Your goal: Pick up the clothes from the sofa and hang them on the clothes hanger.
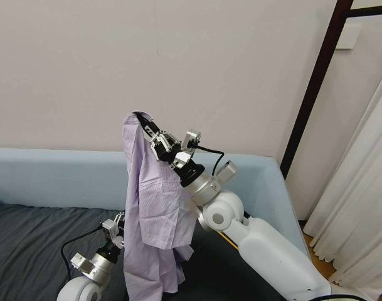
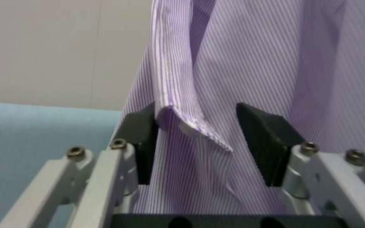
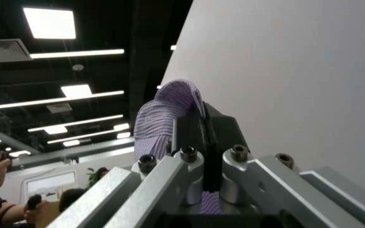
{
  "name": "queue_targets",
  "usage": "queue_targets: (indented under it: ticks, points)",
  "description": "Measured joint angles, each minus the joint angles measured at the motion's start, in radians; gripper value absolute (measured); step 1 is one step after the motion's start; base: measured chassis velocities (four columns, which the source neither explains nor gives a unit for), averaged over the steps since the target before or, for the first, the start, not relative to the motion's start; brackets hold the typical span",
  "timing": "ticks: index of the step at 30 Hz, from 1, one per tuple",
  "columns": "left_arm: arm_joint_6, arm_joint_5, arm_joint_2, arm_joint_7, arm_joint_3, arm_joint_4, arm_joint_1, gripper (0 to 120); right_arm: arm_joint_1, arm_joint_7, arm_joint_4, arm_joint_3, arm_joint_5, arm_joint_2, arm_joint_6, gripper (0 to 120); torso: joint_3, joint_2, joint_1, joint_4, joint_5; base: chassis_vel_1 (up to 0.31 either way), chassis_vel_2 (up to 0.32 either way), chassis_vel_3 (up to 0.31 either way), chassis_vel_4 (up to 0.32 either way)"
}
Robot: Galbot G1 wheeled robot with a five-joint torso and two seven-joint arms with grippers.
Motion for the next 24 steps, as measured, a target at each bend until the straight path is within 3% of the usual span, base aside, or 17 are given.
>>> queue_targets:
  ticks: [3,6,8,13,18,24]
  points:
    - [-0.001,-0.001,0.001,0.003,-0.007,-0.001,0.005,41,-0.005,-0.003,-0.009,0.007,-0.001,0.0,0.002,0,0.0,0.0,0.0,0.0,0.0,0.0,0.0,0.0,0.0]
    - [-0.004,-0.008,0.009,0.008,-0.024,-0.021,0.022,22,-0.016,-0.009,-0.022,0.024,-0.002,-0.001,0.006,0,0.0,0.0,0.0,0.0,0.0001,0.0,0.0,0.0,0.0]
    - [-0.005,-0.009,0.01,0.008,-0.026,-0.023,0.024,20,-0.017,-0.009,-0.023,0.026,-0.002,-0.001,0.007,0,0.0,0.0,0.0,0.0,0.0001,0.0,0.0,0.0,0.0]
    - [-0.014,-0.023,0.014,0.007,-0.042,-0.04,0.031,1,-0.034,-0.013,-0.019,0.041,-0.003,-0.009,0.007,0,0.0,0.0,0.0,0.0,0.0,0.0,0.0,0.0,0.0]
    - [-0.019,-0.052,0.022,-0.003,-0.068,-0.078,0.042,0,-0.059,-0.014,-0.021,0.06,-0.009,-0.02,0.012,0,0.0,0.0,0.0,0.0,-0.0002,0.0,0.0,0.0,0.0]
    - [-0.011,-0.163,0.053,-0.059,-0.145,-0.195,0.025,0,-0.11,-0.049,-0.038,0.106,-0.011,-0.036,0.024,0,0.0,0.0,0.0,0.0,0.0,0.0,0.0,0.0,0.0]
